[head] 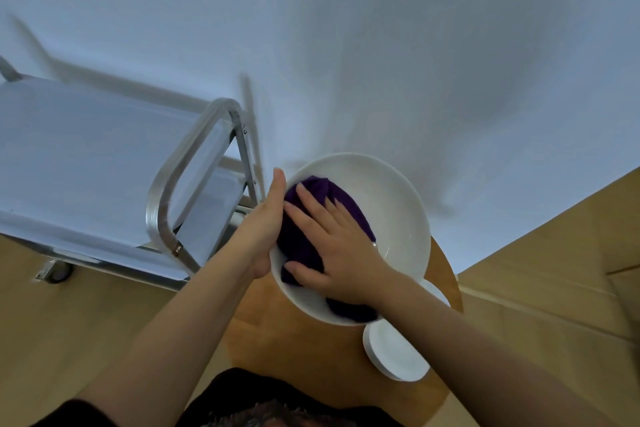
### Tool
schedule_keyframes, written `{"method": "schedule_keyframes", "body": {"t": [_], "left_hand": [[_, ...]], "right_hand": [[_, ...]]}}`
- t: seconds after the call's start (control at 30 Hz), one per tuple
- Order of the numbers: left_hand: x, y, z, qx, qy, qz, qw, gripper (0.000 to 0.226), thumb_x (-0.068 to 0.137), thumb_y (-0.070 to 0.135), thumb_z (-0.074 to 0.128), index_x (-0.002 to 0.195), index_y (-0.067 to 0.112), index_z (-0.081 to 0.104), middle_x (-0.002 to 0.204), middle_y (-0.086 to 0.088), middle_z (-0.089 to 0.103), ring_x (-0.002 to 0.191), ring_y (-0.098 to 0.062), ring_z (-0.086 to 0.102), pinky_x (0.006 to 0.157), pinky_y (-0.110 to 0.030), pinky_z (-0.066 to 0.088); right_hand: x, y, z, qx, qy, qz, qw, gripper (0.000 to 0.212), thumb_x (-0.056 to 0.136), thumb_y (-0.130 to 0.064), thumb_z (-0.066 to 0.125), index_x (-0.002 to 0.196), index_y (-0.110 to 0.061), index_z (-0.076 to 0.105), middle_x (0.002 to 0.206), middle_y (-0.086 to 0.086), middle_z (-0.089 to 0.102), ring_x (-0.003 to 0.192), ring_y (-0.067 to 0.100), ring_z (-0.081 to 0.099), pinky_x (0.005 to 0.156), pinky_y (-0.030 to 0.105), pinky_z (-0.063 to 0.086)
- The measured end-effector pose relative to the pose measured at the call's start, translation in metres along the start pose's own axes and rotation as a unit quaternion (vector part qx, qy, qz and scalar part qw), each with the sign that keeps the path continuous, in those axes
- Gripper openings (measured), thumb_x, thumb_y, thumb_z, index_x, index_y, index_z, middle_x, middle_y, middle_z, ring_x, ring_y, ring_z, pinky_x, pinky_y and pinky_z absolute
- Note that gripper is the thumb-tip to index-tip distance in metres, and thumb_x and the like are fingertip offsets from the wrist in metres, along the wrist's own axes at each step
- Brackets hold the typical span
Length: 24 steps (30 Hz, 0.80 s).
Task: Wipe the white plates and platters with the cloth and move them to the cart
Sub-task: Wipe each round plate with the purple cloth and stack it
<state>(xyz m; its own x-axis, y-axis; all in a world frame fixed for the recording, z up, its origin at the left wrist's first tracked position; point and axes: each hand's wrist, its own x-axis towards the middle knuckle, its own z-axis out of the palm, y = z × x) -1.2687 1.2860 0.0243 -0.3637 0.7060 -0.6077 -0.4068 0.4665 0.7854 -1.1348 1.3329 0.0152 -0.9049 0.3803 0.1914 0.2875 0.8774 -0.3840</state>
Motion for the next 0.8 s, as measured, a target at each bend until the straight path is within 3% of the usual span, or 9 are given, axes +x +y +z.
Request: {"method": "schedule_keyframes", "body": {"t": [0.1, 0.23, 0.33, 0.47, 0.57, 0.6, 0.7, 0.73, 0.8], "left_hand": [[-0.005, 0.007, -0.004, -0.012, -0.034, 0.021, 0.999, 0.083, 0.064, 0.086, 0.036, 0.118, 0.029, 0.063, 0.114, -0.007, 0.067, 0.104, -0.025, 0.063, 0.084, -0.041, 0.055], [-0.012, 0.014, -0.006, -0.003, -0.043, 0.078, 0.996, 0.087, 0.054, 0.085, 0.044, 0.12, 0.03, 0.062, 0.117, -0.005, 0.067, 0.107, -0.024, 0.063, 0.092, -0.045, 0.052], [-0.015, 0.015, -0.01, -0.035, 0.004, 0.127, 0.991, 0.077, 0.061, 0.08, 0.046, 0.107, 0.023, 0.067, 0.099, -0.003, 0.074, 0.091, -0.021, 0.07, 0.077, -0.038, 0.056], [-0.017, 0.018, -0.014, -0.053, 0.102, 0.199, 0.973, 0.056, 0.063, 0.082, 0.038, 0.07, 0.031, 0.059, 0.063, 0.007, 0.066, 0.06, -0.009, 0.065, 0.052, -0.025, 0.052], [-0.016, 0.016, -0.007, -0.079, 0.127, 0.205, 0.967, 0.046, 0.08, 0.074, 0.038, 0.07, 0.032, 0.053, 0.05, 0.016, 0.062, 0.047, 0.001, 0.061, 0.043, -0.018, 0.051], [-0.016, 0.015, -0.003, -0.095, 0.129, 0.198, 0.967, 0.044, 0.082, 0.073, 0.038, 0.075, 0.033, 0.053, 0.055, 0.017, 0.066, 0.053, 0.0, 0.064, 0.046, -0.02, 0.053], [-0.017, 0.015, 0.011, -0.124, 0.129, 0.162, 0.97, 0.056, 0.08, 0.075, 0.037, 0.1, 0.027, 0.06, 0.097, 0.001, 0.069, 0.093, -0.02, 0.066, 0.082, -0.041, 0.055], [-0.017, 0.014, 0.015, -0.139, 0.132, 0.158, 0.969, 0.055, 0.082, 0.073, 0.037, 0.1, 0.026, 0.06, 0.101, -0.001, 0.067, 0.095, -0.021, 0.064, 0.083, -0.041, 0.055], [-0.015, 0.013, 0.017, -0.17, 0.133, 0.155, 0.964, 0.047, 0.084, 0.071, 0.037, 0.089, 0.03, 0.059, 0.095, 0.0, 0.069, 0.088, -0.019, 0.067, 0.067, -0.033, 0.057]], "right_hand": [[0.011, 0.006, -0.011, -0.079, 0.028, -0.045, 0.995, 0.073, 0.082, -0.044, 0.064, 0.143, -0.016, 0.036, 0.153, 0.01, 0.025, 0.138, 0.03, 0.031, 0.116, 0.04, 0.01], [0.024, 0.016, -0.024, -0.103, 0.086, -0.052, 0.99, 0.072, 0.08, -0.045, 0.06, 0.141, -0.014, 0.04, 0.151, 0.013, 0.03, 0.135, 0.033, 0.036, 0.115, 0.043, 0.016], [0.027, 0.031, -0.037, -0.124, 0.151, 0.004, 0.981, 0.069, 0.081, -0.045, 0.052, 0.14, -0.011, 0.042, 0.15, 0.015, 0.031, 0.134, 0.036, 0.037, 0.113, 0.046, 0.02], [0.011, 0.043, -0.038, -0.201, 0.215, 0.083, 0.952, 0.065, 0.082, -0.04, 0.049, 0.138, -0.007, 0.044, 0.146, 0.02, 0.037, 0.131, 0.039, 0.04, 0.109, 0.047, 0.024], [-0.001, 0.026, -0.019, -0.141, 0.219, 0.194, 0.946, 0.068, 0.082, -0.041, 0.042, 0.142, -0.007, 0.038, 0.148, 0.021, 0.032, 0.133, 0.041, 0.035, 0.11, 0.049, 0.023], [-0.003, 0.016, -0.011, -0.105, 0.21, 0.233, 0.944, 0.07, 0.084, -0.043, 0.039, 0.144, -0.01, 0.033, 0.151, 0.018, 0.029, 0.136, 0.039, 0.031, 0.112, 0.05, 0.019], [-0.001, -0.016, 0.011, 0.026, 0.194, 0.289, 0.937, 0.074, 0.086, -0.049, 0.04, 0.15, -0.023, 0.015, 0.157, 0.008, 0.016, 0.142, 0.031, 0.018, 0.115, 0.05, 0.016], [-0.001, -0.027, 0.016, 0.06, 0.198, 0.279, 0.938, 0.075, 0.085, -0.049, 0.043, 0.149, -0.026, 0.012, 0.157, 0.007, 0.014, 0.142, 0.03, 0.018, 0.114, 0.051, 0.02], [-0.001, -0.041, 0.019, 0.101, 0.203, 0.227, 0.947, 0.075, 0.083, -0.045, 0.048, 0.147, -0.029, 0.013, 0.156, 0.004, 0.016, 0.141, 0.029, 0.023, 0.112, 0.05, 0.027]]}}
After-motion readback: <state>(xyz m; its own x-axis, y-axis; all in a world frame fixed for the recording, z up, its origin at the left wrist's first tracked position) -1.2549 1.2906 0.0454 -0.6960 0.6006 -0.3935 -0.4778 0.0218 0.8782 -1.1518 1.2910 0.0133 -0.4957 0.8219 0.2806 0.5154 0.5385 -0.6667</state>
